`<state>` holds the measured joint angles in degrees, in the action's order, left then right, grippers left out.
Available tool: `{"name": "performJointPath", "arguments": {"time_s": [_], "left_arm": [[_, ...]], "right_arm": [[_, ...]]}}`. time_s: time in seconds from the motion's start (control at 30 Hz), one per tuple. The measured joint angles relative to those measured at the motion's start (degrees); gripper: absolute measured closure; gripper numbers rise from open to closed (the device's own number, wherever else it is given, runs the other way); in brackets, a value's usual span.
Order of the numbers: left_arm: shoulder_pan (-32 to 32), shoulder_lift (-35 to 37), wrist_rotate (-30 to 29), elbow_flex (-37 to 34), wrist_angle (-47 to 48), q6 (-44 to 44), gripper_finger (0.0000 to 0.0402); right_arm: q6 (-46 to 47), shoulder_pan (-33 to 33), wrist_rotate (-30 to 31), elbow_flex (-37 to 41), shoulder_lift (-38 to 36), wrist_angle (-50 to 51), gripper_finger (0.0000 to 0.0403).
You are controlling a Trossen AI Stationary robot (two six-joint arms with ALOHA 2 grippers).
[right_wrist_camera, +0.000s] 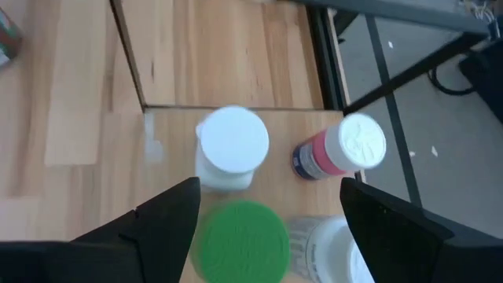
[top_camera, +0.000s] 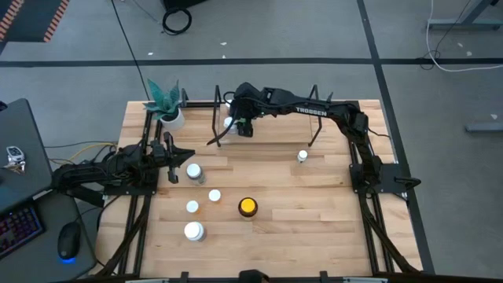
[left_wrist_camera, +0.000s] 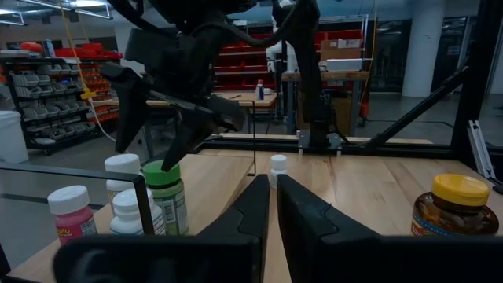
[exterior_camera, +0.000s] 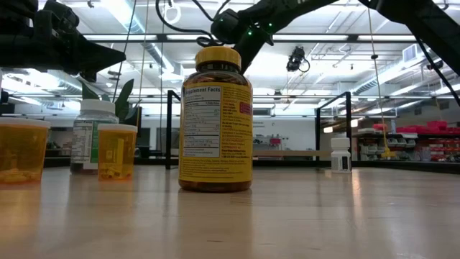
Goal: Pick and place medicine bottles onto shelf by color
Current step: Put the green pill bottle on the shelf
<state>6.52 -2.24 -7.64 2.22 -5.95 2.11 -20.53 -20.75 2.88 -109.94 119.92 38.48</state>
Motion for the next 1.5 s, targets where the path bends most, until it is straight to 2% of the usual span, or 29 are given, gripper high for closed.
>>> {"name": "performJointPath", "arguments": {"time_s": [0.27,0.47,0.7,1.5], "left_arm": [[0.0,0.0,0.0,0.0,0.0,0.0,0.0375],[0.0,0.0,0.0,0.0,0.0,0.0,0.0371],[0.0,0.0,0.0,0.0,0.0,0.0,0.0367],[0.0,0.0,0.0,0.0,0.0,0.0,0.0375]], "right_arm": [[0.4,0.0,0.1,0.0,0.0,2.4,0.0090],[3.3,0.0,-0.5,1.0,0.0,-1.3,0.0099],[4.2,0.4,6.8,2.7,0.0,-4.4,0.0110],[6.9,1.2,12.7,2.7,0.0,0.2,0.0112]]}}
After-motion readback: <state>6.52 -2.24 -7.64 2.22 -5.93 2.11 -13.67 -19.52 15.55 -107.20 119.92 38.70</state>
